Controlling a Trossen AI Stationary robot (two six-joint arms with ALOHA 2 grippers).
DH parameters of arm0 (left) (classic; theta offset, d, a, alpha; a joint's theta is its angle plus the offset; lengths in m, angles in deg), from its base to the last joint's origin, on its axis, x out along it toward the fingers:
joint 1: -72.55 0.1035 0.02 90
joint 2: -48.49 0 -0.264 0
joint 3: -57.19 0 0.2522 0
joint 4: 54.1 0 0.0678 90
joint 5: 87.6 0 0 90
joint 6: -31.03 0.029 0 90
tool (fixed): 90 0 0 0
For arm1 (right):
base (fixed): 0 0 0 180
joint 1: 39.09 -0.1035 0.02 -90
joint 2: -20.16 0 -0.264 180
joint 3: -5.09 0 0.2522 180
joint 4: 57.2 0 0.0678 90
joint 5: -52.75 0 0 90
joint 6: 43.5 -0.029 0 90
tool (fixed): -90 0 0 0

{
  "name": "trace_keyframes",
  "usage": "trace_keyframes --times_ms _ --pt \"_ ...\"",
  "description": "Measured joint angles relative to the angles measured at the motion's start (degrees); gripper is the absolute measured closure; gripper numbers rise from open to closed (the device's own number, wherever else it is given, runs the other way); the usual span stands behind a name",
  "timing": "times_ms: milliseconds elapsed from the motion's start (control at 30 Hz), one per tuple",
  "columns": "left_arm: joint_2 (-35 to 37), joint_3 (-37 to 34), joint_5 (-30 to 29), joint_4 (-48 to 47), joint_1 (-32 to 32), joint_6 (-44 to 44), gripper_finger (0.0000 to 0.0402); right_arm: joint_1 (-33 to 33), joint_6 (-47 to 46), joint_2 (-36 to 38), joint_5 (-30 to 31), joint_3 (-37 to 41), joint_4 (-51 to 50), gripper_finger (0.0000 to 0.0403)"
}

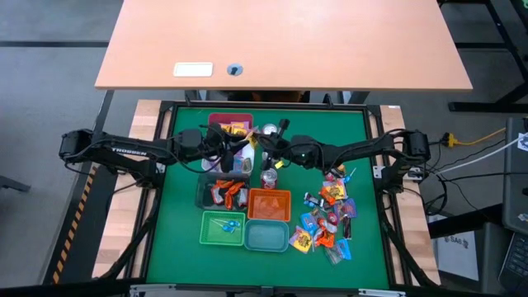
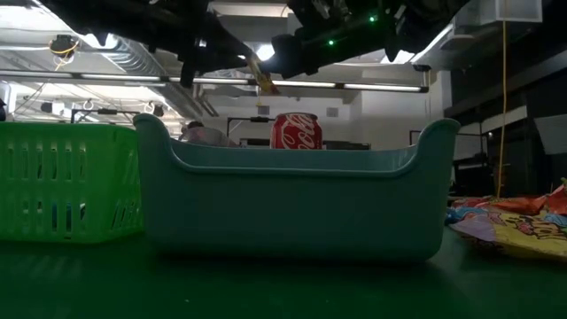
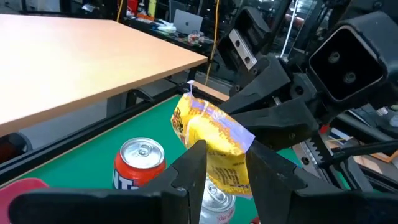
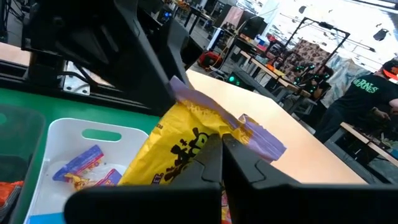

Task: Sort candy
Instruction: Put the yellow candy into the red bin

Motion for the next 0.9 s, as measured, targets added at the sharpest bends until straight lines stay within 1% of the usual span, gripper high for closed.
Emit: trace_keyframes --times_ms 100,167,300,567,700,900 --pt "0.0 0.01 -0.68 0.9 0.04 0.0 0.0299 0.0 -0.03 0.0 -0.2 0.0 0.02 0.0402" --pt "-0.22 0.01 -1.89 1.75 0.04 -0.04 0.0299 0.0 -0.06 0.0 -1.48 0.0 0.04 0.0402" --pt "-1.21 0.02 -2.44 2.51 0.04 -0.09 0.0299 0.0 -0.12 0.0 -3.8 0.0 0.07 0.0402" --pt "-3.55 0.02 -2.1 2.18 0.04 -0.03 0.0303 0.0 -0.13 0.0 -4.1 0.0 -0.12 0.0402" --pt "-3.63 0.02 -2.33 1.95 0.04 0.47 0.0328 0.0 -0.13 0.0 -4.09 0.0 -0.42 0.0402" --pt "-3.63 0.02 -2.97 1.69 0.55 0.52 0.0392 -0.01 -0.23 0.02 -4.04 0.0 -0.39 0.0398"
